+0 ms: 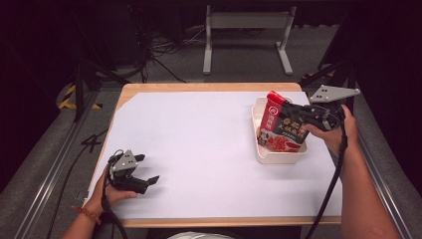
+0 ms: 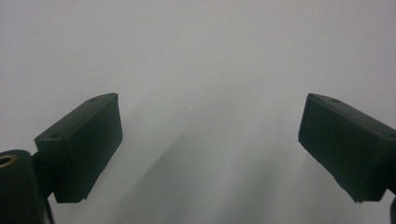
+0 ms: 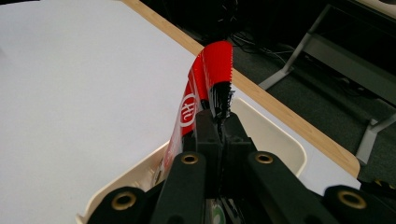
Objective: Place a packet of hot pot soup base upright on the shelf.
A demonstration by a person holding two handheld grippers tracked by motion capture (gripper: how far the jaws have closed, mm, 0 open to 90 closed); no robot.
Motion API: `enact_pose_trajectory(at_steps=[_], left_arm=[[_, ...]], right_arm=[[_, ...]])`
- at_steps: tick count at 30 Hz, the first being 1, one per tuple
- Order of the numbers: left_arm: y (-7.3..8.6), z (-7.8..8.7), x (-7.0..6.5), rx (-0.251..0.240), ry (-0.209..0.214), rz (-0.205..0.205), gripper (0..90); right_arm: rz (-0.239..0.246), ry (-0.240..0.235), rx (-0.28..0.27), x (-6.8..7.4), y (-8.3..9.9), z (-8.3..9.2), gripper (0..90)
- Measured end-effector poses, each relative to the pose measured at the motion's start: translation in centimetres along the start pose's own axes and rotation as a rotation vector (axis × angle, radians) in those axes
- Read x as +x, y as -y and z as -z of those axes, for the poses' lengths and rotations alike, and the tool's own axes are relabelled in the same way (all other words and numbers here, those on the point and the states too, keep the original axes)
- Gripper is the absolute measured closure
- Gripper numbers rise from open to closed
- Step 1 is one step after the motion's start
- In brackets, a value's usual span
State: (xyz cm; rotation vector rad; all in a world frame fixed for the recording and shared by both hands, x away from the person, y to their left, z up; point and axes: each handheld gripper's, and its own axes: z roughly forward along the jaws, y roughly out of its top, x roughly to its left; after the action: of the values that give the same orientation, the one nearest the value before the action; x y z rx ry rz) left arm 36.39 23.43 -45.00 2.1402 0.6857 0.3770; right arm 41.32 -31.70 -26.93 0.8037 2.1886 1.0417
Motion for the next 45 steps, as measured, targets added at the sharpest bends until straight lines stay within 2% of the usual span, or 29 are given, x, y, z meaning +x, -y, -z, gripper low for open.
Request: enact_pose_trajectory(at_steps=[4,9,13,18,21,23,28,31,32,33,35,38,39,45], left_arm=[[0.0,0.0,0.0,0.000,0.000,0.000,7.2],[0.0,-0.1,0.0,0.004,0.001,-0.004,7.2],[0.0,-0.1,0.1,0.003,0.000,0.001,7.2],[0.0,-0.1,-0.1,0.006,0.003,0.000,7.2],[0.0,-0.1,-0.1,0.006,0.002,0.000,7.2],[0.0,-0.1,0.0,0.007,0.002,0.002,7.2],[0.0,-0.2,-0.1,0.012,0.002,-0.002,7.2],[0.0,-0.1,-0.1,0.010,0.001,-0.002,7.2],[0.0,-0.1,-0.1,0.009,0.003,-0.002,7.2],[0.0,-0.1,-0.1,0.009,0.003,-0.002,7.2],[0.0,-0.1,-0.1,0.012,0.005,-0.006,7.2],[0.0,-0.1,-0.1,0.011,0.006,-0.006,7.2],[0.0,-0.1,-0.1,0.010,0.005,-0.006,7.2],[0.0,-0.1,-0.1,0.010,0.005,-0.006,7.2]], right_arm=[[-0.010,0.007,-0.002,0.0,0.2,0.0,85.9],[0.003,0.029,0.005,0.0,0.3,0.2,84.0],[0.010,0.055,0.019,-0.1,0.3,0.5,79.7],[0.003,0.070,0.000,-0.4,0.5,1.3,75.8],[0.009,0.080,0.019,-0.4,0.7,1.6,72.4],[0.012,0.101,0.026,-0.4,0.9,1.7,66.9],[0.003,0.102,0.031,-0.4,1.5,1.9,59.0],[0.009,0.121,0.040,-0.2,1.7,2.0,51.0],[0.011,0.137,0.042,0.0,2.2,2.1,43.0],[0.004,0.140,0.044,0.1,2.3,2.0,41.4],[-0.006,0.134,0.045,0.1,2.6,2.0,39.1],[-0.025,0.133,0.042,0.2,3.3,2.0,30.2],[-0.045,0.118,0.034,0.2,3.7,2.0,26.4],[-0.066,0.107,0.026,0.5,4.8,2.0,18.0]])
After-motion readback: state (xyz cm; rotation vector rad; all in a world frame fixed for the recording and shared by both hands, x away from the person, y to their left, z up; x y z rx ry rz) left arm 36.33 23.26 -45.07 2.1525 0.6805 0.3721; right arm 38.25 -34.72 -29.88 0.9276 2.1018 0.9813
